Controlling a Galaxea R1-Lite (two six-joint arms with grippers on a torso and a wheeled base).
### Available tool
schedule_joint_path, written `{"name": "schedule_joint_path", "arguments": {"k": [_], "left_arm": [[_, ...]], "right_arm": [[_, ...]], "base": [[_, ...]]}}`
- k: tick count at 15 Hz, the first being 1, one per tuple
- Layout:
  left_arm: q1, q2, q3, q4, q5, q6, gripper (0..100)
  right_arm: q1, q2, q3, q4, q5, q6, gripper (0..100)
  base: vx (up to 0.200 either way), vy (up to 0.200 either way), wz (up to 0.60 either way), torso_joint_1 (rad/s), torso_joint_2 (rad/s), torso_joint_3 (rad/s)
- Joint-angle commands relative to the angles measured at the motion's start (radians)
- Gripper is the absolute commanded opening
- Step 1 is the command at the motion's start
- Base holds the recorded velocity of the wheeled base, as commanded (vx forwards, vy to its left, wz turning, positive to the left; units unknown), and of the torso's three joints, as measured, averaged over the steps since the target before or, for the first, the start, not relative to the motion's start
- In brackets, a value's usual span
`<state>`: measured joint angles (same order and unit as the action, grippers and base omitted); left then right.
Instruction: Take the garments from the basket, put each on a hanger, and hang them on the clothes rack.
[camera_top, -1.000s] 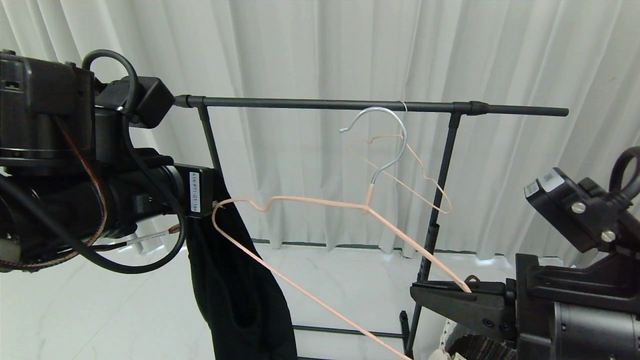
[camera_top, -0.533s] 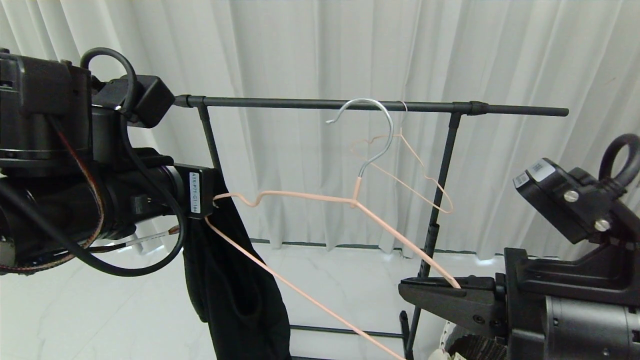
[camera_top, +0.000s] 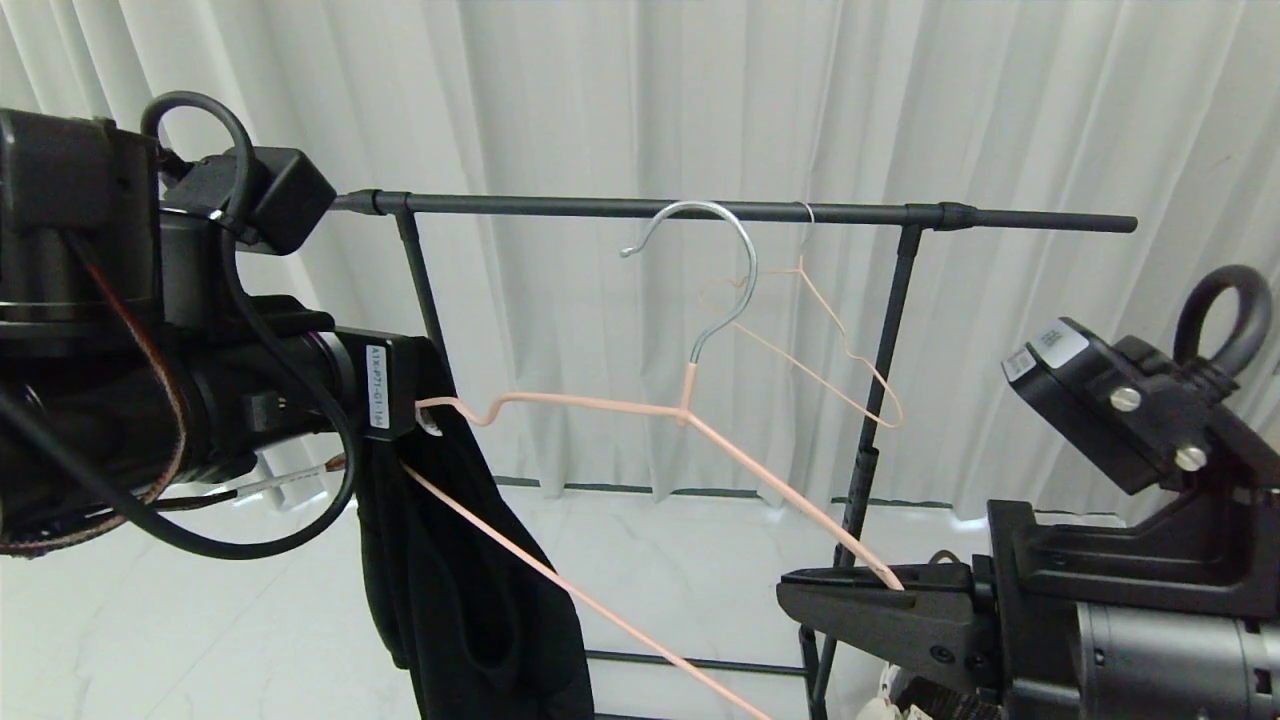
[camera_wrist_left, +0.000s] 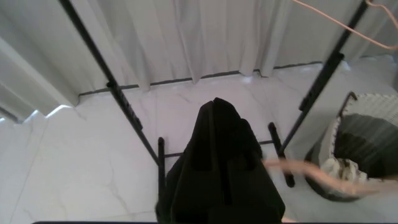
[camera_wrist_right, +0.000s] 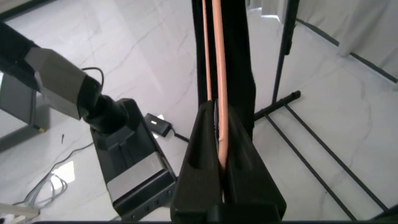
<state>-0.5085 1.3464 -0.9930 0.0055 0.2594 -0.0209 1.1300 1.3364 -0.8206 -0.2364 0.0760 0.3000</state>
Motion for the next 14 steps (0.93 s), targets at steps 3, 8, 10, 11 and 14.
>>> {"name": "schedule_joint_path", "arguments": {"k": [3, 8, 10, 11, 14], "left_arm": [[-0.031, -0.027, 0.016, -0.001, -0.029, -0.001, 0], [-0.09, -0.032, 0.007, -0.001, -0.089, -0.001, 0], [-0.1, -0.032, 0.007, -0.001, -0.091, -0.004, 0], [-0.108, -0.033, 0.005, -0.001, -0.091, -0.005, 0], [-0.16, -0.035, -0.021, -0.001, -0.091, -0.085, 0]], "right_arm": [[-0.007, 0.014, -0.017, -0.009, 0.005, -0.004, 0], [0.039, 0.055, -0.02, -0.011, 0.005, -0.015, 0], [0.039, 0.072, -0.031, -0.015, 0.007, -0.018, 0], [0.04, 0.078, -0.035, -0.015, 0.007, -0.022, 0], [0.056, 0.109, -0.046, -0.017, 0.005, -0.025, 0]], "base": [[0.0, 0.0, 0.0, 0.0, 0.0, 0.0], [0.0, 0.0, 0.0, 0.0, 0.0, 0.0], [0.0, 0.0, 0.0, 0.0, 0.0, 0.0], [0.0, 0.0, 0.0, 0.0, 0.0, 0.0], [0.0, 0.0, 0.0, 0.0, 0.0, 0.0]]}}
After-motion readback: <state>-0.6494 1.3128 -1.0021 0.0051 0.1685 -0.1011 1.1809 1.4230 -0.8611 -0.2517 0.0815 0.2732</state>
